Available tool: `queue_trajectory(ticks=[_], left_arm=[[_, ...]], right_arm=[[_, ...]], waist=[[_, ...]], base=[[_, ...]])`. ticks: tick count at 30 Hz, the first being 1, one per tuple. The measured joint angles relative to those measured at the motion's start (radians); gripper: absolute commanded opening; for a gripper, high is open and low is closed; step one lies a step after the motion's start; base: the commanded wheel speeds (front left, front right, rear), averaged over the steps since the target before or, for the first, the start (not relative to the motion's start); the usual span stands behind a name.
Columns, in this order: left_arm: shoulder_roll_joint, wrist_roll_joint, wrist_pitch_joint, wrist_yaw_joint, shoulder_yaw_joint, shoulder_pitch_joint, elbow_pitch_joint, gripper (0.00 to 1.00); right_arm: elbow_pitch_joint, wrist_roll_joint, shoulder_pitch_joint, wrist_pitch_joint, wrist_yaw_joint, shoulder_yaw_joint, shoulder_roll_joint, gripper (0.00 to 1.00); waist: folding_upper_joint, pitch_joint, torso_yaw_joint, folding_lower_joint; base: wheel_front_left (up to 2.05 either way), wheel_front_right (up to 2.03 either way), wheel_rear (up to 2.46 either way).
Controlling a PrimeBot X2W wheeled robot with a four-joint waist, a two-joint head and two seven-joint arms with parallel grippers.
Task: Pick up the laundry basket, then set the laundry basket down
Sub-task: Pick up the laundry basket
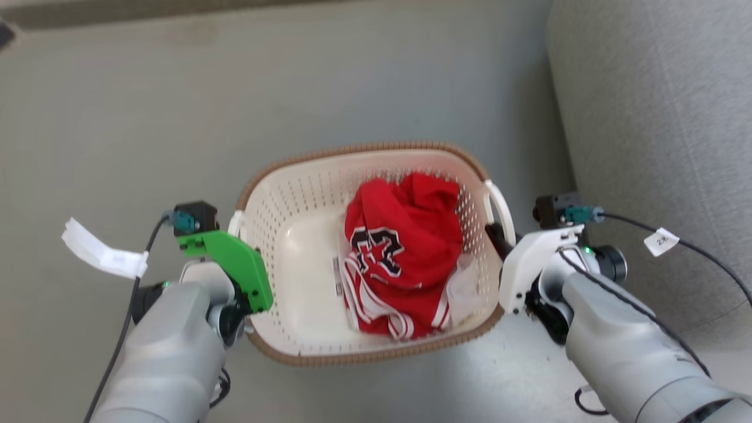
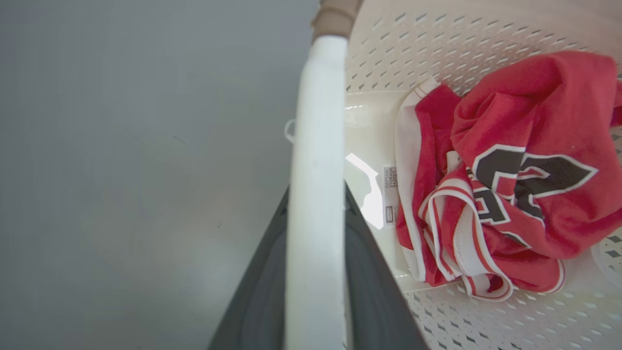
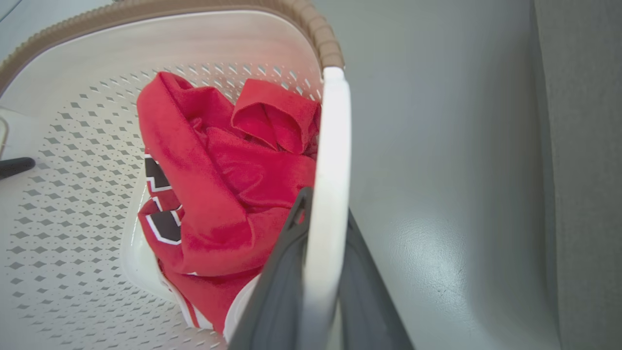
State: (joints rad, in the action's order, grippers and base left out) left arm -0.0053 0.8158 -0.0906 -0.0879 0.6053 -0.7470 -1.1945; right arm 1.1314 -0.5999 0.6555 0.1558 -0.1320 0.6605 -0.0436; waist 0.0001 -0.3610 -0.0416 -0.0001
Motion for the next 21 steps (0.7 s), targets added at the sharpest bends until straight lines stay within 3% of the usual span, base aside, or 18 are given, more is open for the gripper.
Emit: queue_trajectory(ticks=[21], left_arm=[[0.0,0.058,-0.107,-0.005,0.02,0.086,-0.03,0.0]], right_arm=[[0.004,-0.106,-0.079,-0.151,0.0,0.052,0.008,0.0]], waist=[[0.0,0.223,-0.024,0.0]], base=[[0.0,0.0,0.0]])
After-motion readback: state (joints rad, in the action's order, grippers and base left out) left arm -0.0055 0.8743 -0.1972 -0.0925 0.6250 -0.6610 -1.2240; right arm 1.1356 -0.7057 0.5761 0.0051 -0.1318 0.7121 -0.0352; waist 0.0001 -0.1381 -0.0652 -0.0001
